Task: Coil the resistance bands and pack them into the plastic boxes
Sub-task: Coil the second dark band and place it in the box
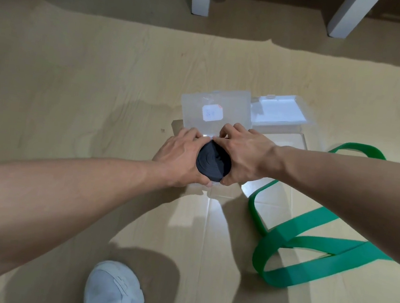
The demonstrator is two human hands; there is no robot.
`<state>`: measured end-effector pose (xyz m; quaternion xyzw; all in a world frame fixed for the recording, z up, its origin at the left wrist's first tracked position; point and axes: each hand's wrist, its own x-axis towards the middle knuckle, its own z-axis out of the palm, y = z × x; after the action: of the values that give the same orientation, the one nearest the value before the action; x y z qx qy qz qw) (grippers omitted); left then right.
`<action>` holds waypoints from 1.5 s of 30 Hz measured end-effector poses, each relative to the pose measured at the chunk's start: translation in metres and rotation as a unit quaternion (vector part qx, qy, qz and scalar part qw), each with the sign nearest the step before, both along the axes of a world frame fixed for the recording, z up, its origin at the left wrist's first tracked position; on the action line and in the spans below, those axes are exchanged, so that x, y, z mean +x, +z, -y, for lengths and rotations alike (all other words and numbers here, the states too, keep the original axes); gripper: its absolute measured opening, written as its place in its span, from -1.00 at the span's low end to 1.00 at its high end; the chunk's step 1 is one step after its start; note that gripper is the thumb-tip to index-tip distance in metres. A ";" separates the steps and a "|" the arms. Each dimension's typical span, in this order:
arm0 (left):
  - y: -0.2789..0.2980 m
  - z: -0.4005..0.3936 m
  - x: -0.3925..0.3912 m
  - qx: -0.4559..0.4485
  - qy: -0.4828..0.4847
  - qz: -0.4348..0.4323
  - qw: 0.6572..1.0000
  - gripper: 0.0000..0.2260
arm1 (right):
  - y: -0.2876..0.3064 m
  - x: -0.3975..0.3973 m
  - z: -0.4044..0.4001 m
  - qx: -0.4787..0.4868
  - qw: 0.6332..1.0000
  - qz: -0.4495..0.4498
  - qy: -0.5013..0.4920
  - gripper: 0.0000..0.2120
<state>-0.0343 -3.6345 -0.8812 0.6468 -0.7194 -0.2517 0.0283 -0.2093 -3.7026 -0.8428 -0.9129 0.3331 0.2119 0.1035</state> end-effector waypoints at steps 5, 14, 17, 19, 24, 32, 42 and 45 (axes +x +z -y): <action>0.000 0.001 -0.002 -0.004 0.001 0.007 1.000 -0.05 | -0.002 -0.001 -0.003 -0.014 1.000 0.002 -0.003 -0.13; -0.001 0.005 -0.001 -0.004 -0.011 0.028 1.000 -0.09 | -0.011 -0.012 -0.005 0.028 0.995 0.041 -0.086 -0.03; 0.000 0.003 -0.001 -0.005 -0.010 0.029 1.000 -0.08 | -0.012 -0.012 -0.008 0.051 0.991 0.060 -0.113 -0.06; 0.001 0.004 -0.003 -0.001 -0.010 0.033 0.999 -0.08 | -0.013 -0.014 -0.012 0.042 0.988 0.077 -0.124 -0.08; 0.005 0.010 -0.007 0.011 -0.023 0.056 0.998 -0.09 | -0.011 -0.025 -0.025 -0.068 0.988 0.088 -0.102 -0.25; 0.015 0.016 -0.009 0.039 -0.096 0.126 0.987 -0.22 | -0.012 -0.052 -0.032 -0.031 0.991 0.121 -0.053 -0.58; 0.019 0.016 -0.017 0.025 -0.093 0.150 0.984 -0.23 | -0.010 -0.059 -0.028 -0.064 0.995 0.075 0.016 -0.72; 0.019 0.013 -0.019 0.016 -0.092 0.169 0.981 -0.27 | -0.009 -0.057 -0.029 -0.045 0.996 0.071 0.030 -0.75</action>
<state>-0.0532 -3.6478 -0.8621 0.6113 -0.7663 -0.1515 -0.1270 -0.2663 -3.6737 -0.8513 -0.9389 0.3068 0.1341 0.0794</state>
